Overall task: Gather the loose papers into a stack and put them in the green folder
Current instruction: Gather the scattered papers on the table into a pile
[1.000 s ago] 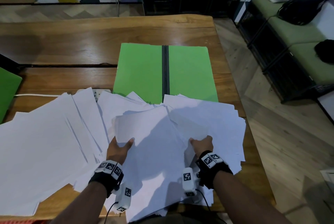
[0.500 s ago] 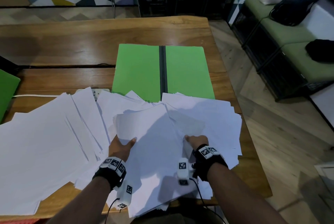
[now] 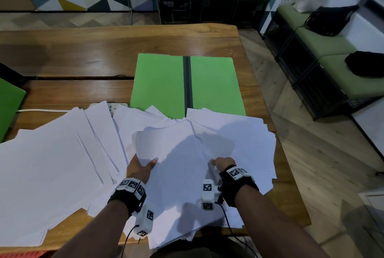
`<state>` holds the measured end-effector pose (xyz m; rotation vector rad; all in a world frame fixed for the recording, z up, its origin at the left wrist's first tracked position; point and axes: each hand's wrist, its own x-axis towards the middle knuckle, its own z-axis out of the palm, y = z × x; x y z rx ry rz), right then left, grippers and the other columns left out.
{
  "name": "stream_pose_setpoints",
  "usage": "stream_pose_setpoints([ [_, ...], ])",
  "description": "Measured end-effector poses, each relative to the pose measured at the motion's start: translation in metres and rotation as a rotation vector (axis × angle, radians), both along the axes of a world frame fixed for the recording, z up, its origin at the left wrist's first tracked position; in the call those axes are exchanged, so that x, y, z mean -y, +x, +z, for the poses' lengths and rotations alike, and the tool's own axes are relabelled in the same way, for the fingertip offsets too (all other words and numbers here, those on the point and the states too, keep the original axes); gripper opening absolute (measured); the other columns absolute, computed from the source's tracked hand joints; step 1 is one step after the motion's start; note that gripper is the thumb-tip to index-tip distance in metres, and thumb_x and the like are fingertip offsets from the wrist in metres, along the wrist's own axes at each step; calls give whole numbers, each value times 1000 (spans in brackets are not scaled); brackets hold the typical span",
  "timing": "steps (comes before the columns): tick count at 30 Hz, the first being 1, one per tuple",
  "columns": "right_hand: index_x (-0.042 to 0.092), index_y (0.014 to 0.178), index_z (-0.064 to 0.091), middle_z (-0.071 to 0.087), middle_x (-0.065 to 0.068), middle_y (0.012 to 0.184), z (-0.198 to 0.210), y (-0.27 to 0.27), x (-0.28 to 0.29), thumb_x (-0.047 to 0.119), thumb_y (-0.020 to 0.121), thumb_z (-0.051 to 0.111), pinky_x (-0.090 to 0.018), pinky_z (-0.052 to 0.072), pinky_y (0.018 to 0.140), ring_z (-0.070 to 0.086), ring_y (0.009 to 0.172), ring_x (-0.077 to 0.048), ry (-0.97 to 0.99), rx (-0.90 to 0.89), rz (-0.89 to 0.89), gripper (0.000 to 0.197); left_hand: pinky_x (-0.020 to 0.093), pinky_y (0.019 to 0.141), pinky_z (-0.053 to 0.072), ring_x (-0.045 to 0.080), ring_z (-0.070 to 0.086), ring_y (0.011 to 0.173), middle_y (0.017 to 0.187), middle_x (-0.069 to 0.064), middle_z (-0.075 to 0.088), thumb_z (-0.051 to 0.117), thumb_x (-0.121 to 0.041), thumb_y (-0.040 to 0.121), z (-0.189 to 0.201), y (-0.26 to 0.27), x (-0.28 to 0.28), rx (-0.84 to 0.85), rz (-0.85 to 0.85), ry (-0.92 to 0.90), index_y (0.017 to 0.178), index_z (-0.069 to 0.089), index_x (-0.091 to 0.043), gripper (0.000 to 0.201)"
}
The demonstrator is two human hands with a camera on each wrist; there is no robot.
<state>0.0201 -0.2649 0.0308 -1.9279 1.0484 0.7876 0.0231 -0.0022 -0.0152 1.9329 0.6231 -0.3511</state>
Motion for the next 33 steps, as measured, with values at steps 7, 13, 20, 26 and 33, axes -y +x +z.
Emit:
stream_pose_setpoints([
  [7,16,144,34,37,-11,149,4,4,-7,32,99,41,-44,28,112,38,135,-32,-214,11,144,49,37,90,47,33,60,108,120,11,64,74,-35,80,3,-1,0,3,-1,8,128,53,-17,56],
  [13,-3,118,57,62,-19,121,-4,1,-4,18,89,59,-31,47,83,60,111,-33,-167,189,-79,37,41,92,49,34,60,108,120,14,64,71,-32,83,2,-1,-1,-5,-5,52,129,52,-16,52],
  [20,5,122,55,62,-23,120,45,29,31,16,91,57,-44,46,92,57,113,-41,-386,591,-58,33,41,91,48,37,58,109,123,16,61,70,-26,84,1,1,-12,-23,13,62,134,49,-17,56],
  [26,6,110,64,69,-18,101,111,51,71,22,81,67,-33,48,75,66,95,-29,-437,940,-109,33,41,90,49,36,61,108,120,15,64,70,-27,84,5,5,-12,-10,40,21,130,53,-14,51],
  [33,9,92,68,64,-3,80,185,70,73,24,72,68,-31,49,63,58,71,-15,-331,1253,-99,24,37,93,47,30,60,110,118,14,65,66,-26,87,14,14,1,108,49,-40,129,55,-12,46],
])
